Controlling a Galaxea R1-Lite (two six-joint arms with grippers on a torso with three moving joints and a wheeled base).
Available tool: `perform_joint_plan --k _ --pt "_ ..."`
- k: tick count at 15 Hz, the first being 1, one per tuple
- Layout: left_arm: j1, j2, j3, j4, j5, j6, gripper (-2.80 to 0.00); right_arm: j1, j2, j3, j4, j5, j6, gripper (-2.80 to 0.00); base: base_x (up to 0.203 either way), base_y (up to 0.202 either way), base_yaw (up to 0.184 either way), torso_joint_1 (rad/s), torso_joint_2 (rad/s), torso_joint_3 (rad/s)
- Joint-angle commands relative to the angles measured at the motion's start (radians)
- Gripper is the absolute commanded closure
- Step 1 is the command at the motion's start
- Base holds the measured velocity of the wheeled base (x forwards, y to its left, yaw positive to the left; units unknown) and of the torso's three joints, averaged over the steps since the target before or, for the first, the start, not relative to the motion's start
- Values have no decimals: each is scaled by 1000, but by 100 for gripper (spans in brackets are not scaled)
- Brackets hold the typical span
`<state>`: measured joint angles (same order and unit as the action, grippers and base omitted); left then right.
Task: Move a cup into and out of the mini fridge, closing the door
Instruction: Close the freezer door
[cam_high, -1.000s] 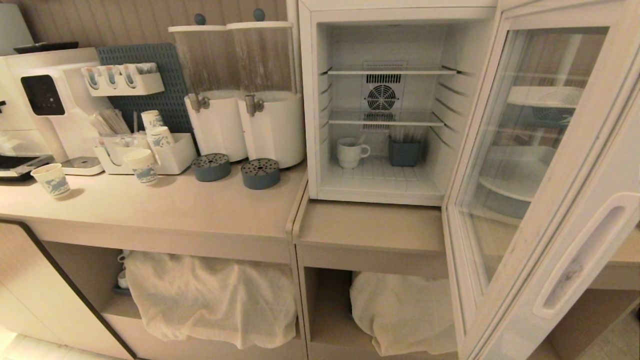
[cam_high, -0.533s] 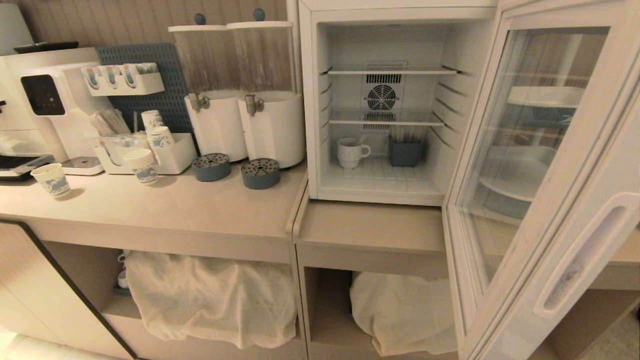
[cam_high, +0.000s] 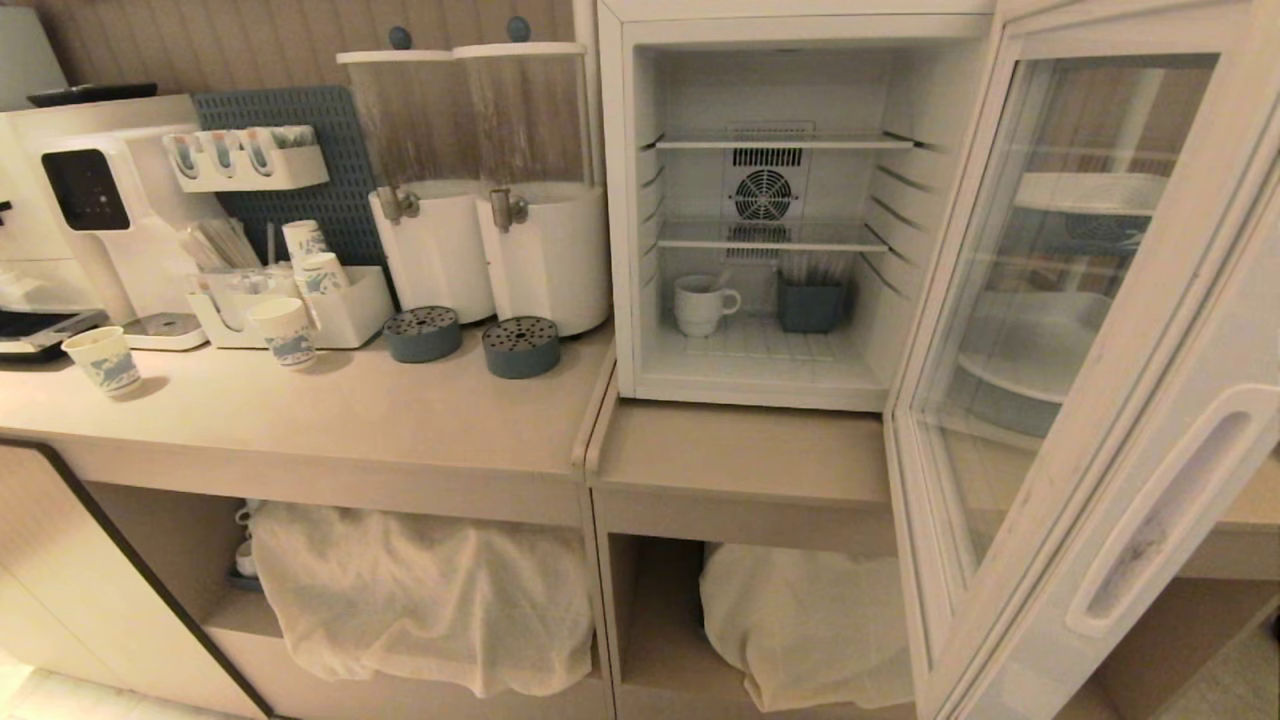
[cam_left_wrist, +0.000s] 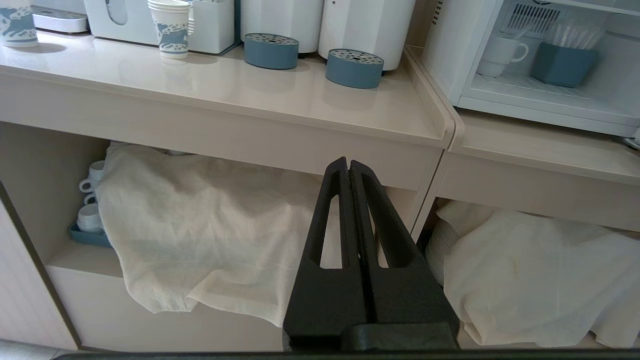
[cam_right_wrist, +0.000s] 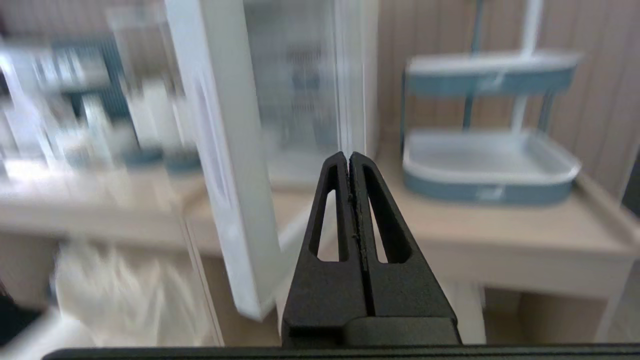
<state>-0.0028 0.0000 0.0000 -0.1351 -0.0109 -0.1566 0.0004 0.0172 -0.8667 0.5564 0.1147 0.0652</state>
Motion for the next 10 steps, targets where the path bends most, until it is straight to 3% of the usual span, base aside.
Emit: perform_joint_plan --k 1,3,4,8,10 --pt "0 -5 40 -1 0 -1 0 3 124 -193 36 -27 34 0 0 0 0 0 0 0" --pt "0 -5 40 -1 0 -1 0 34 246 -323 98 -45 73 0 0 0 0 0 0 0" --pt "0 -5 40 -1 0 -1 0 98 276 -372 151 -52 96 0 0 0 0 0 0 0" --pt "0 -5 40 -1 0 -1 0 560 378 -518 384 -207 224 0 0 0 0 0 0 0" --pt "0 -5 40 -1 0 -1 0 645 456 -518 398 -260 247 0 0 0 0 0 0 0"
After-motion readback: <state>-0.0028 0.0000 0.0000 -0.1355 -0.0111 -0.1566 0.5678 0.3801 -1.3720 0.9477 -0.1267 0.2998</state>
